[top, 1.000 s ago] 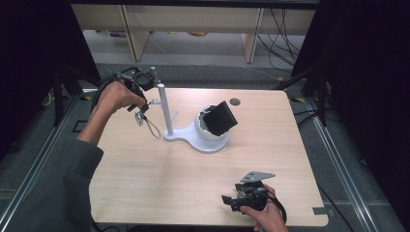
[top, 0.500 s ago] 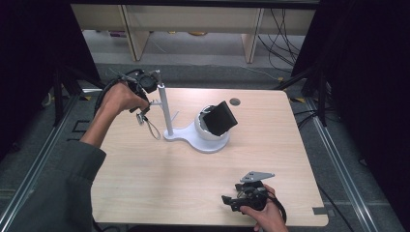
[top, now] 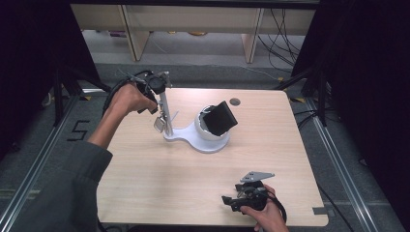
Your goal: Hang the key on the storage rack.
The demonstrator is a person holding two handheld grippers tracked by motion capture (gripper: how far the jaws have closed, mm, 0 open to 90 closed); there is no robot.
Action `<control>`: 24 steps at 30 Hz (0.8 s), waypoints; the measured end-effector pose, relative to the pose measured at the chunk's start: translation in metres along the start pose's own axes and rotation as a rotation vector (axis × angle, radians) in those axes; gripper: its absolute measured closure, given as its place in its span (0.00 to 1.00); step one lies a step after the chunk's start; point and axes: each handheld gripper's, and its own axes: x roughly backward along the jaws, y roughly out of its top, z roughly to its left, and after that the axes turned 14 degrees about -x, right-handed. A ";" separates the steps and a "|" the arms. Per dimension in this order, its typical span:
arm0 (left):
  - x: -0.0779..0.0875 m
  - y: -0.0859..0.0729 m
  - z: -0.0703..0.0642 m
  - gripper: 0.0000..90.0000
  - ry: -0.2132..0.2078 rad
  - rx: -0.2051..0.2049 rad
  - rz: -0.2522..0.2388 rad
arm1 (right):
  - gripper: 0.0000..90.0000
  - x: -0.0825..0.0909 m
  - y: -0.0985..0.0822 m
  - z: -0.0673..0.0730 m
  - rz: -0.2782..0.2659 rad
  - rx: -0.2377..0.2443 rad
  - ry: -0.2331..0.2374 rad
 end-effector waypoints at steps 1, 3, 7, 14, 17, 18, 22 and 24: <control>0.000 -0.001 0.000 0.94 0.003 -0.007 -0.001 | 0.30 0.000 0.000 0.000 0.000 0.000 0.002; 0.002 -0.002 0.001 0.94 -0.003 -0.011 0.010 | 0.30 0.000 0.000 0.001 -0.008 -0.002 0.002; 0.006 -0.005 0.000 0.91 -0.008 0.005 -0.022 | 0.30 0.000 0.000 0.000 0.001 -0.001 0.004; 0.009 -0.011 -0.015 0.82 -0.047 -0.011 -0.091 | 0.30 0.001 0.001 0.000 -0.014 -0.005 0.013; 0.007 -0.016 -0.021 0.78 -0.050 -0.012 -0.128 | 0.30 0.002 0.001 0.000 -0.019 -0.007 0.000; 0.006 -0.017 -0.024 0.76 -0.057 -0.007 -0.137 | 0.30 0.002 0.001 -0.001 -0.018 -0.006 -0.002; 0.002 -0.026 -0.031 0.73 -0.076 -0.010 -0.156 | 0.30 0.004 0.001 -0.001 -0.022 -0.010 0.003; 0.001 -0.029 -0.035 0.72 -0.083 -0.013 -0.170 | 0.30 0.004 0.001 -0.001 -0.025 -0.024 0.004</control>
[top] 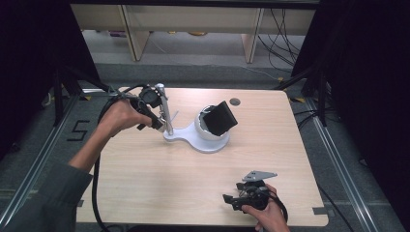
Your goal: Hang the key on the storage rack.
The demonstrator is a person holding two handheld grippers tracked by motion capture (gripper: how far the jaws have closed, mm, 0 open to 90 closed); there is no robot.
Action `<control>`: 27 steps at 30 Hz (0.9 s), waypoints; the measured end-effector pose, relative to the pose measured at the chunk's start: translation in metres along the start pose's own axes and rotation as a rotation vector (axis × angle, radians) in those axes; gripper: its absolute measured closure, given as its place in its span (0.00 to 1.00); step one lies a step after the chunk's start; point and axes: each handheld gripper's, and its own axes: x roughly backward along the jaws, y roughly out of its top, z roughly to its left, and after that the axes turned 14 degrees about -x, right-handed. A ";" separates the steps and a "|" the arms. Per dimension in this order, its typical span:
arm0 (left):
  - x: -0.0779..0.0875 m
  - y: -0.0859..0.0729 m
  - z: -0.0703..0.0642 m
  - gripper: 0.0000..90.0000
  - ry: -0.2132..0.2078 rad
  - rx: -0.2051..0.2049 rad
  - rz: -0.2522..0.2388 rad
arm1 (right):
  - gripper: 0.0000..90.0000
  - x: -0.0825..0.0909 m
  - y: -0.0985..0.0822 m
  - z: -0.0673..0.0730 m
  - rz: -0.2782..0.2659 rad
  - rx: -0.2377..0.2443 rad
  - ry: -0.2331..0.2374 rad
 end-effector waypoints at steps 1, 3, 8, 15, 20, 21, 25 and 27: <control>-0.001 -0.002 -0.002 0.71 -0.001 0.004 -0.013 | 0.30 0.000 0.000 -0.001 -0.004 0.010 0.000; -0.003 -0.006 -0.006 0.69 -0.006 -0.006 -0.022 | 0.30 0.000 0.001 -0.002 -0.004 0.015 -0.002; -0.011 -0.017 -0.014 0.65 -0.019 -0.012 -0.050 | 0.30 0.000 0.000 -0.001 0.001 0.016 -0.003; -0.019 -0.029 -0.022 0.63 -0.039 -0.011 -0.086 | 0.30 -0.002 0.001 -0.002 0.007 0.003 0.011; -0.022 -0.038 -0.034 0.59 -0.049 -0.021 -0.103 | 0.30 -0.002 0.001 -0.001 0.002 0.011 -0.003; -0.022 -0.040 -0.036 0.59 -0.055 -0.039 -0.094 | 0.30 -0.002 0.002 -0.001 -0.004 0.013 -0.006; -0.026 -0.048 -0.049 0.53 -0.061 -0.035 -0.132 | 0.30 -0.002 0.002 0.000 -0.002 0.012 -0.009; -0.029 -0.051 -0.055 0.48 -0.067 -0.024 -0.146 | 0.30 -0.002 0.002 0.000 -0.002 0.011 -0.010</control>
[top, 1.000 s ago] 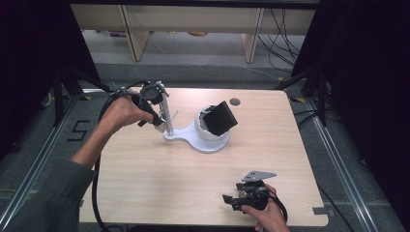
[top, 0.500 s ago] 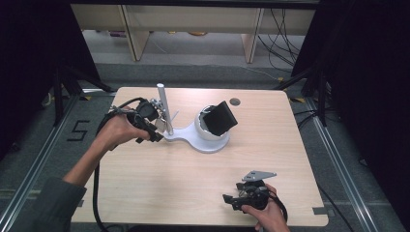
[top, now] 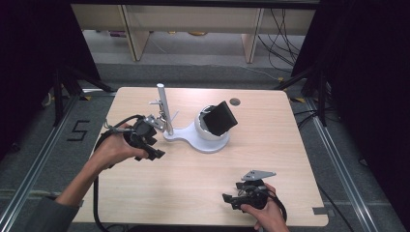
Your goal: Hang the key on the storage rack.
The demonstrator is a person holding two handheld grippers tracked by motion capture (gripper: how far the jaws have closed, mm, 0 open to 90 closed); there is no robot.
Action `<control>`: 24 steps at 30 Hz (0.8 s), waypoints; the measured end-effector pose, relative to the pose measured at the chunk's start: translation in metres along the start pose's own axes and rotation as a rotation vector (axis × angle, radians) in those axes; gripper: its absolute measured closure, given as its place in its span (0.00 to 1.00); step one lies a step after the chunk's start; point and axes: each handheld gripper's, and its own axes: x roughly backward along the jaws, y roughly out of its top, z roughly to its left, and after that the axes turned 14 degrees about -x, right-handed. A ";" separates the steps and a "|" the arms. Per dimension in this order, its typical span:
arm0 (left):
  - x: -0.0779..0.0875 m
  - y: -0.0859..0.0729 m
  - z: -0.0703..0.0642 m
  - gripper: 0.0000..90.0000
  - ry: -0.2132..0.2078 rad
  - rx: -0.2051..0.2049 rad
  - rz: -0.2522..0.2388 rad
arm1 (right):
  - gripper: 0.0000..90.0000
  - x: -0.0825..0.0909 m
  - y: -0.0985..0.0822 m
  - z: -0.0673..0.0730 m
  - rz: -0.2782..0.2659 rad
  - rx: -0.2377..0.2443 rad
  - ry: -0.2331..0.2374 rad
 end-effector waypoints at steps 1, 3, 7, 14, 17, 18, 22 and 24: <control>-0.001 -0.002 -0.003 0.45 -0.003 0.006 -0.005 | 0.30 0.000 0.000 0.000 0.000 0.001 0.000; -0.005 -0.007 -0.010 0.41 -0.011 0.010 -0.026 | 0.30 0.000 0.000 0.001 0.008 -0.004 0.003; -0.014 -0.018 -0.022 0.35 -0.026 -0.010 -0.049 | 0.30 0.000 0.000 0.000 -0.002 -0.001 0.002; -0.029 -0.038 -0.043 0.31 -0.033 -0.021 -0.095 | 0.30 -0.001 0.000 0.001 0.004 0.006 0.006; -0.037 -0.046 -0.052 0.29 -0.027 -0.026 -0.116 | 0.30 -0.001 0.000 0.001 0.001 0.007 0.015; -0.041 -0.049 -0.056 0.28 -0.034 -0.027 -0.118 | 0.30 -0.001 0.000 0.001 0.001 0.007 0.014; -0.053 -0.062 -0.071 0.27 -0.023 -0.027 -0.129 | 0.30 -0.002 0.000 0.001 0.001 0.008 0.014; -0.059 -0.067 -0.077 0.27 -0.003 -0.031 -0.125 | 0.30 -0.002 -0.001 0.002 -0.001 0.009 -0.003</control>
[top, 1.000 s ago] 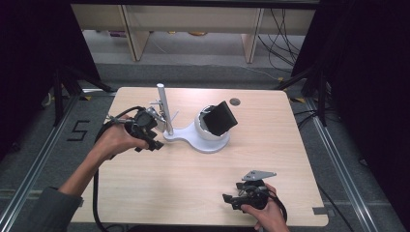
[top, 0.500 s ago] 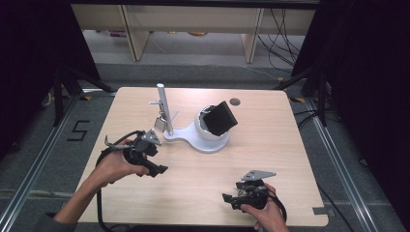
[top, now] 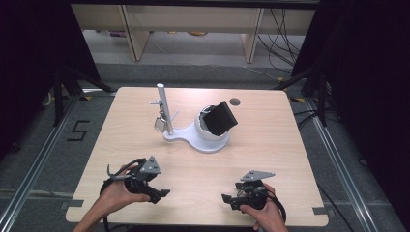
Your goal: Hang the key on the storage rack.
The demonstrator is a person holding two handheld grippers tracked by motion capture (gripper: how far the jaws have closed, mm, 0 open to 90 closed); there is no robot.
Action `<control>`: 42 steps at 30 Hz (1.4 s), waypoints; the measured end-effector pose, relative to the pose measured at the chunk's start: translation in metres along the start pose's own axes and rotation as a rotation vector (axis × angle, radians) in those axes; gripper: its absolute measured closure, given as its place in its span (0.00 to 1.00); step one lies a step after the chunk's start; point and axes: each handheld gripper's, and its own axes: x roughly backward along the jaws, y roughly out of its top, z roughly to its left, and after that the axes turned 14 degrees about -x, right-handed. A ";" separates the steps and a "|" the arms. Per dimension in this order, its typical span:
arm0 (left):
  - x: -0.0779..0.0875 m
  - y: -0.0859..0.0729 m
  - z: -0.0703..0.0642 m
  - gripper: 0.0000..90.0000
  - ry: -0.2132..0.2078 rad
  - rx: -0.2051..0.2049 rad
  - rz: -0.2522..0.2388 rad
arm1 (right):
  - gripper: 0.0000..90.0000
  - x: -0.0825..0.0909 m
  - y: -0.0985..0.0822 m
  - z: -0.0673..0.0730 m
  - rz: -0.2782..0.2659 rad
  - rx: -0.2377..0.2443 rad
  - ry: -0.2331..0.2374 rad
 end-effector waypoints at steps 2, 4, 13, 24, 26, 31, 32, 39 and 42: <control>-0.004 -0.007 -0.006 0.26 0.006 -0.006 -0.009 | 0.30 0.000 0.000 0.001 0.003 -0.003 -0.001; -0.007 -0.012 -0.010 0.26 -0.001 -0.002 -0.019 | 0.30 0.000 0.000 0.000 0.009 -0.003 0.013; -0.010 -0.034 -0.023 0.26 0.044 0.024 -0.057 | 0.30 0.000 0.000 0.001 0.006 0.008 0.003; -0.015 -0.047 -0.040 0.26 0.065 0.050 -0.048 | 0.30 0.000 -0.001 0.005 0.015 0.005 0.016; -0.017 -0.048 -0.043 0.26 0.080 0.048 -0.051 | 0.29 0.000 -0.001 0.005 0.008 0.023 0.013; -0.020 -0.049 -0.045 0.26 0.074 0.038 -0.044 | 0.29 0.000 -0.001 0.006 0.004 0.029 0.016; -0.020 -0.050 -0.045 0.26 0.068 0.037 -0.047 | 0.29 0.000 -0.001 0.006 0.004 0.030 0.016; -0.022 -0.052 -0.043 0.25 0.073 0.047 -0.043 | 0.29 0.000 -0.001 0.006 0.005 0.031 0.015; -0.022 -0.052 -0.043 0.25 0.069 0.044 -0.040 | 0.29 0.000 -0.001 0.006 0.005 0.031 0.015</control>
